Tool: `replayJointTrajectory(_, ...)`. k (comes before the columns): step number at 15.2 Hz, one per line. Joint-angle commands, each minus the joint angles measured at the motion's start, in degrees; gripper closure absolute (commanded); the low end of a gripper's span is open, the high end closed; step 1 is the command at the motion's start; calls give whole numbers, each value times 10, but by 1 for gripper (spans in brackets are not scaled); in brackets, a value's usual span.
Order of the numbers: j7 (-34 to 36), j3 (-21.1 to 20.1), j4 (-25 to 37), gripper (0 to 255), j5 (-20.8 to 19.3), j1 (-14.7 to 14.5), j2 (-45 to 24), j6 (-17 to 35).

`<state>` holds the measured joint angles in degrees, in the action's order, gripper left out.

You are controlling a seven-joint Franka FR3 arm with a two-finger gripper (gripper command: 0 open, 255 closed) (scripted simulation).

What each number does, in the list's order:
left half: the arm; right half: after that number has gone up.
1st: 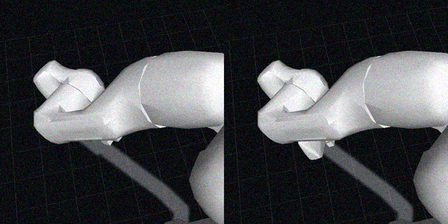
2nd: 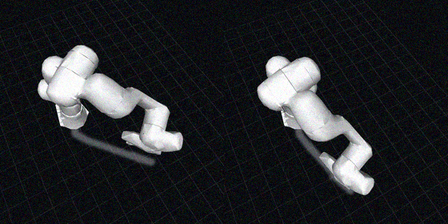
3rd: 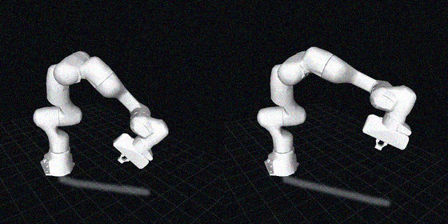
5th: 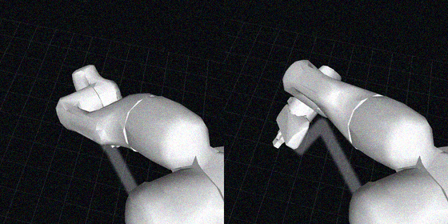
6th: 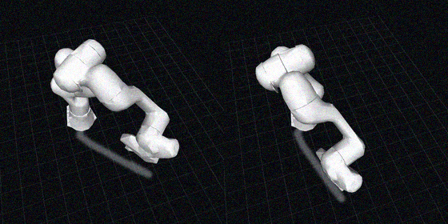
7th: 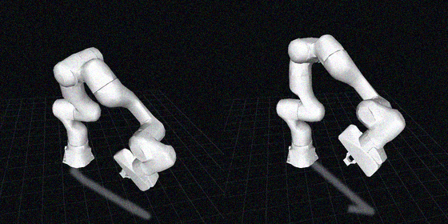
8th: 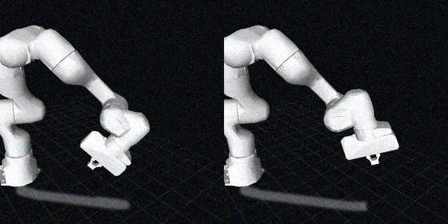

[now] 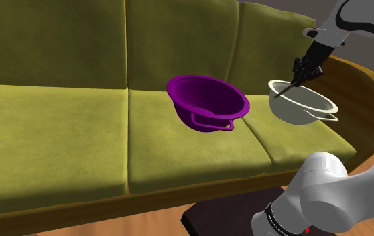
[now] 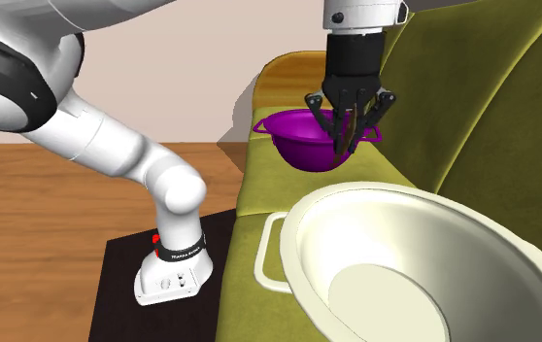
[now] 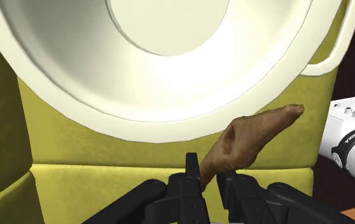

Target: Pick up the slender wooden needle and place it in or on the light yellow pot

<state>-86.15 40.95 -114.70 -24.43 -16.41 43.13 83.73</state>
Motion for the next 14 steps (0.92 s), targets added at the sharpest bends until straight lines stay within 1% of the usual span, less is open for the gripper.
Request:
replayJointTrajectory(1,-33,38,30,255,-8,-11,-20,4)
replayJointTrajectory(4,-78,96,78,255,-13,-34,-52,8)
replayJointTrajectory(7,-125,165,133,255,-11,-69,-89,11)
replayJointTrajectory(9,-157,221,174,255,-6,-102,-114,13)
replayJointTrajectory(10,-182,271,207,255,0,-135,-133,13)
replayJointTrajectory(14,-173,266,168,255,-12,-124,-117,40)
